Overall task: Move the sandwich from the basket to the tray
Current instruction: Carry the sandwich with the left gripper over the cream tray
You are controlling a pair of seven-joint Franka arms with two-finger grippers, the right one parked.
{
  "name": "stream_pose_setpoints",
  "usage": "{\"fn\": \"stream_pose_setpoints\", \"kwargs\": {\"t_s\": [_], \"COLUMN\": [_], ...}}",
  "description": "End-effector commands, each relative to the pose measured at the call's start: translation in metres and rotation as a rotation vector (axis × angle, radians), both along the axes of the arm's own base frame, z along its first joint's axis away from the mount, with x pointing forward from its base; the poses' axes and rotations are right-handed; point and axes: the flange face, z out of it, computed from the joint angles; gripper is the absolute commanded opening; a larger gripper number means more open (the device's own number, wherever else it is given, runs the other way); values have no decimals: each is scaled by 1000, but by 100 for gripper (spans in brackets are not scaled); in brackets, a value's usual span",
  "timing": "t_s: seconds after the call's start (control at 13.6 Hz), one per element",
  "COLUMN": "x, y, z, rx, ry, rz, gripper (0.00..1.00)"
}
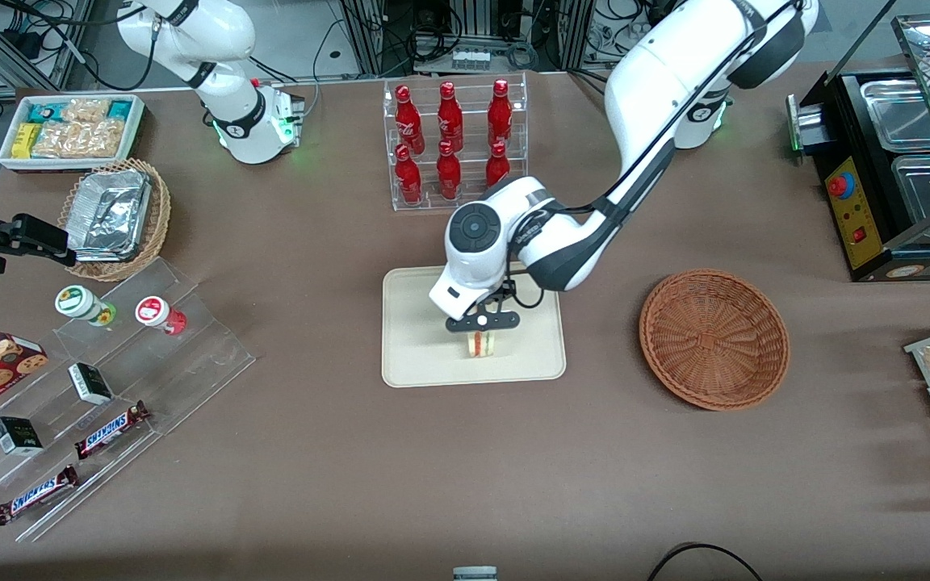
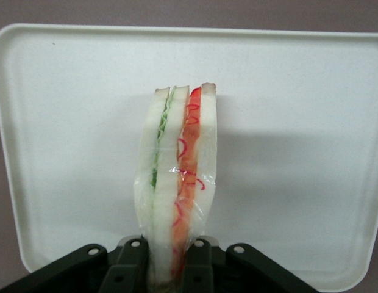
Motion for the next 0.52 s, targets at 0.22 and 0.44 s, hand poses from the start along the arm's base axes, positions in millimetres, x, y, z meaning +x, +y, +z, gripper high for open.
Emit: {"fn": "stream_pose_setpoints", "kwargs": {"t_s": [0.22,0.44], "x": [-3,-3], "y": [-25,-24], "z": [-16,-23], "rx": [33,48], "ry": [-30,-37], "rz": [34,24], "gripper": [0,0]}}
